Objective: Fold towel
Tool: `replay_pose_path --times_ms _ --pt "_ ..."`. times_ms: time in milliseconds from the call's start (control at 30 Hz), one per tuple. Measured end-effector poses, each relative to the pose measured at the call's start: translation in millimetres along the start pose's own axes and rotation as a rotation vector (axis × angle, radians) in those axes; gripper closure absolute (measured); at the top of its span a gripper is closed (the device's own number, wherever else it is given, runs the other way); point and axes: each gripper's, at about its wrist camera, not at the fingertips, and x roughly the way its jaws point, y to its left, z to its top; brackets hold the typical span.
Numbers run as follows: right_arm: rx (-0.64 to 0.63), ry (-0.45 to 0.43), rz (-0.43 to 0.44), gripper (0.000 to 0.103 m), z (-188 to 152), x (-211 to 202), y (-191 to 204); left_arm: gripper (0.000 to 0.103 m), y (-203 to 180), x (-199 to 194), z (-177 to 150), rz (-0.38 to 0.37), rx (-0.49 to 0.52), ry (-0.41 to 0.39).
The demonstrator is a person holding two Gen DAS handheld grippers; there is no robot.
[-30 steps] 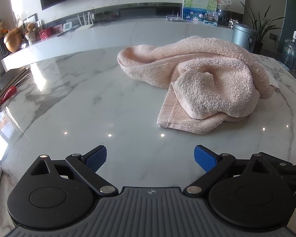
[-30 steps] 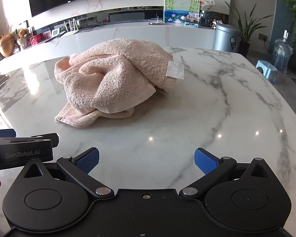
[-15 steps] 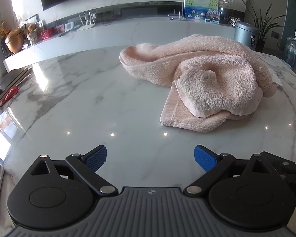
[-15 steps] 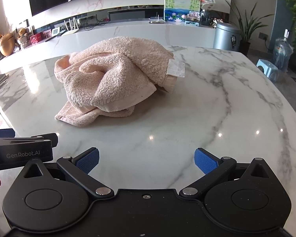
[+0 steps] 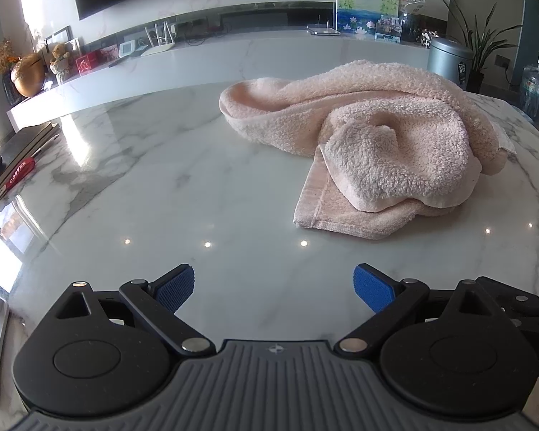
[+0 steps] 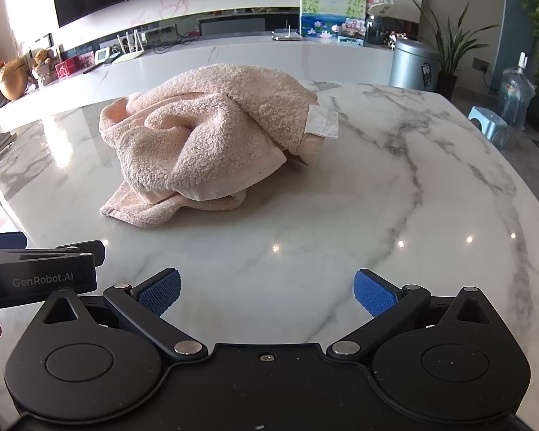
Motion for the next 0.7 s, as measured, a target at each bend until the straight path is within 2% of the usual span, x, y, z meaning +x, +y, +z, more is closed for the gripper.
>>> replay_pose_path --times_ms 567,700 --pt "-0.025 -0.002 0.004 0.000 2.3 -0.8 -0.7 0.006 1.1 -0.2 1.4 -0.014 0.022 -0.013" --pt "-0.036 -0.012 0.012 0.007 4.4 -1.8 -0.6 0.006 0.5 -0.8 3.5 -0.034 0.028 -0.017"
